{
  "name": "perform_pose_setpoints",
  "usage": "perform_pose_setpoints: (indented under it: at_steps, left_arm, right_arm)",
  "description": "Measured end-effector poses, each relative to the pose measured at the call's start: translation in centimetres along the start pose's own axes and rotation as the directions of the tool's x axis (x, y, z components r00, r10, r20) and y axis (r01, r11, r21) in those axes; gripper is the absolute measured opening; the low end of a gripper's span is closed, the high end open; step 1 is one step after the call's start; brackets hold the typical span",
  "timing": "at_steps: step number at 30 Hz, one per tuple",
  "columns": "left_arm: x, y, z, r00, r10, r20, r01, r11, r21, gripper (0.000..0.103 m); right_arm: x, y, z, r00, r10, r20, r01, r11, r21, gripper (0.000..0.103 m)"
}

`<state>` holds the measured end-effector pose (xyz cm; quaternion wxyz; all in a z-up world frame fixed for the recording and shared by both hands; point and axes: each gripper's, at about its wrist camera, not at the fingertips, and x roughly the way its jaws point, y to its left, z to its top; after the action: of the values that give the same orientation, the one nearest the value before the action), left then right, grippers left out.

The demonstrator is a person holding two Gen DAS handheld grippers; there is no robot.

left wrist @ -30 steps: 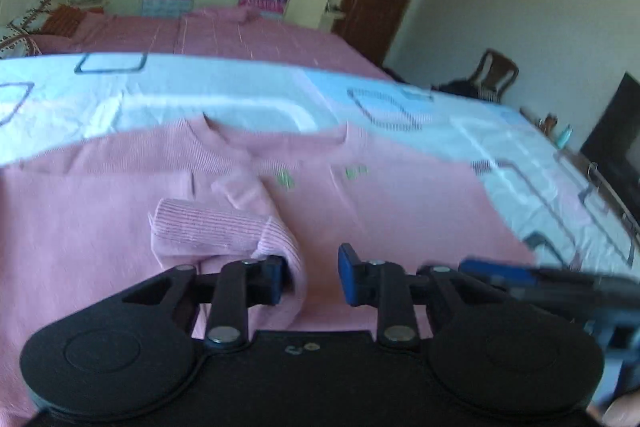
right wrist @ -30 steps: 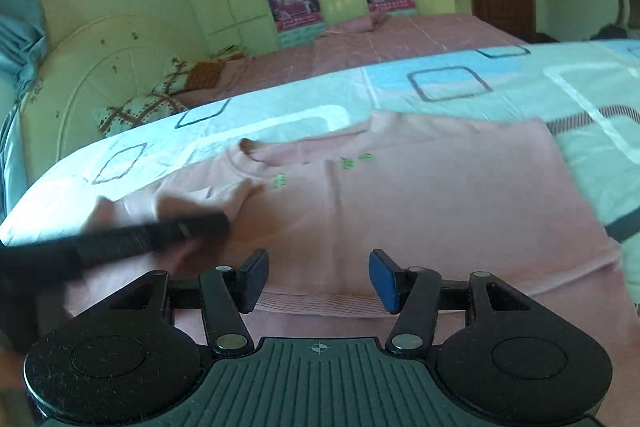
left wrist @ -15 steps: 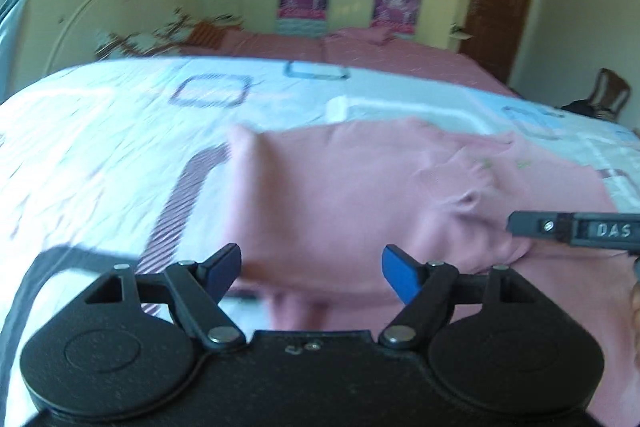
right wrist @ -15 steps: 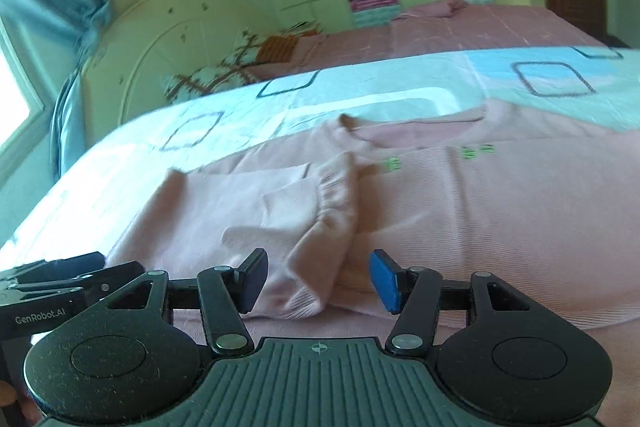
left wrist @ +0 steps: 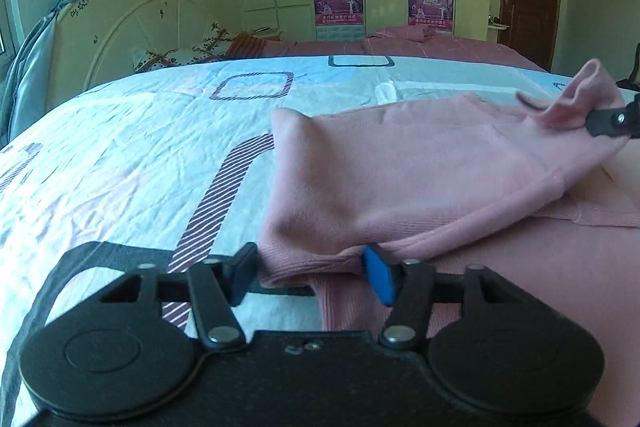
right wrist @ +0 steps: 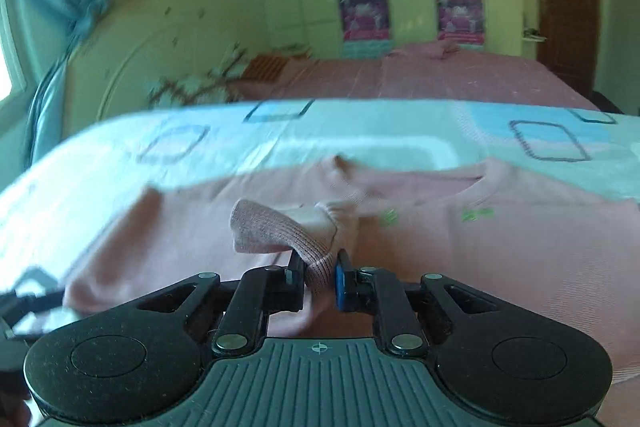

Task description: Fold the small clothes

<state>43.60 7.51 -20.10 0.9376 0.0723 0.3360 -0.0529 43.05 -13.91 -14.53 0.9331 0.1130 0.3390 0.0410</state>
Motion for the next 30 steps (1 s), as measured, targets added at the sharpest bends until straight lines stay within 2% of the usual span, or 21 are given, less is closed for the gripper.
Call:
perform_pose_setpoints:
  at_steps: [3,6,8,9,12,13,14,15,17,19,20,21,22,23,24,25,26,27,28,29,30]
  left_arm:
    - [0.0,-0.9,0.1,1.0,0.003,0.005,-0.003,0.999,0.042,0.031]
    - [-0.5,-1.5,-0.1,1.0,-0.018,0.015,0.017,0.997,0.072,0.033]
    - [-0.1,-2.0,-0.4,1.0,-0.019,-0.004,0.019,0.995,0.102,0.029]
    - [0.0,-1.8,-0.5,1.0,-0.019,-0.007,0.019,0.996,0.089,0.027]
    - [-0.3,-1.0,-0.1,1.0,-0.027,-0.011,0.028,0.998,0.05,0.025]
    - [-0.7,-0.8,-0.1,1.0,-0.019,-0.001,0.019,0.998,0.054,0.027]
    - [-1.0,-0.6,-0.1,1.0,-0.014,0.004,0.013,0.999,0.052,0.035]
    - [-1.3,-0.4,-0.2,1.0,-0.015,0.008,0.015,0.999,0.042,0.038]
    - [-1.2,-0.3,-0.2,0.999,-0.032,-0.022,0.032,0.999,0.035,0.037]
    - [-1.3,-0.1,0.0,0.998,-0.048,-0.031,0.048,0.999,0.007,0.039]
    - [-1.5,0.2,0.1,0.998,-0.052,-0.023,0.052,0.999,-0.014,0.046]
    - [-2.0,0.5,0.2,0.998,-0.063,-0.003,0.063,0.997,-0.042,0.061]
    - [-2.4,0.8,0.2,0.998,-0.061,0.021,0.062,0.996,-0.069,0.07]
    - [-2.7,0.9,0.3,0.998,-0.053,0.041,0.056,0.995,-0.083,0.079]
    - [-2.7,0.9,0.4,0.997,-0.049,0.053,0.054,0.995,-0.087,0.077]
    - [-2.3,0.9,0.6,0.998,-0.056,0.042,0.059,0.995,-0.083,0.075]
    - [-1.8,0.8,0.7,0.998,-0.064,0.026,0.065,0.995,-0.08,0.069]
    - [-1.2,0.9,0.8,0.997,-0.074,0.003,0.074,0.993,-0.087,0.061]
    - [-0.4,1.0,0.8,0.996,-0.086,-0.022,0.083,0.991,-0.104,0.056]
    - [0.2,1.1,0.7,0.995,-0.094,-0.043,0.088,0.989,-0.121,0.049]
    - [0.8,1.0,0.6,0.993,-0.104,-0.06,0.095,0.986,-0.14,0.048]
  right_arm:
    - [-1.7,-3.1,1.2,1.0,0.003,0.017,-0.005,0.993,0.116,0.012]
    - [-2.7,-5.8,0.9,0.998,-0.061,0.022,0.056,0.981,0.187,0.012]
    - [-2.1,-7.5,0.2,0.999,-0.017,-0.04,0.026,0.967,0.253,0.012]
    - [-2.0,-8.1,-0.3,0.998,-0.02,-0.064,0.036,0.962,0.27,0.012]
    - [-2.3,-10.0,-1.3,0.997,-0.023,-0.073,0.047,0.934,0.353,0.013]
    - [-2.7,-10.7,-1.5,0.997,-0.037,-0.063,0.059,0.919,0.39,0.012]
    - [-3.1,-11.3,-1.5,0.997,-0.063,-0.052,0.079,0.911,0.405,0.012]
    - [-3.4,-11.9,-1.6,0.996,-0.075,-0.049,0.089,0.904,0.418,0.012]
    - [-3.8,-13.0,-2.0,0.995,-0.075,-0.06,0.094,0.884,0.458,0.013]
    - [-4.0,-13.4,-2.1,0.993,-0.095,-0.066,0.115,0.883,0.454,0.013]
    - [-4.2,-13.5,-2.0,0.993,-0.1,-0.058,0.116,0.882,0.457,0.013]
    - [-4.3,-13.7,-2.0,0.995,-0.082,-0.049,0.095,0.88,0.466,0.022]
    - [-4.2,-13.7,-2.0,0.997,-0.055,-0.048,0.071,0.877,0.475,0.054]
    - [-4.1,-13.7,-1.9,0.998,-0.043,-0.056,0.065,0.876,0.479,0.073]
    - [-3.7,-13.4,-1.9,0.997,-0.048,-0.065,0.073,0.878,0.473,0.085]
    - [-3.4,-13.2,-2.0,0.997,-0.051,-0.065,0.075,0.884,0.461,0.083]
    - [-3.3,-13.1,-2.0,0.996,-0.063,-0.069,0.087,0.888,0.452,0.077]
    - [-3.0,-13.0,-2.0,0.995,-0.066,-0.069,0.091,0.888,0.45,0.05]
    - [-2.6,-12.9,-2.0,0.995,-0.061,-0.083,0.092,0.888,0.45,0.029]
    - [-2.4,-12.7,-2.0,0.994,-0.062,-0.092,0.097,0.889,0.448,0.024]
    - [-2.1,-12.6,-2.1,0.993,-0.069,-0.098,0.105,0.896,0.432,0.016]
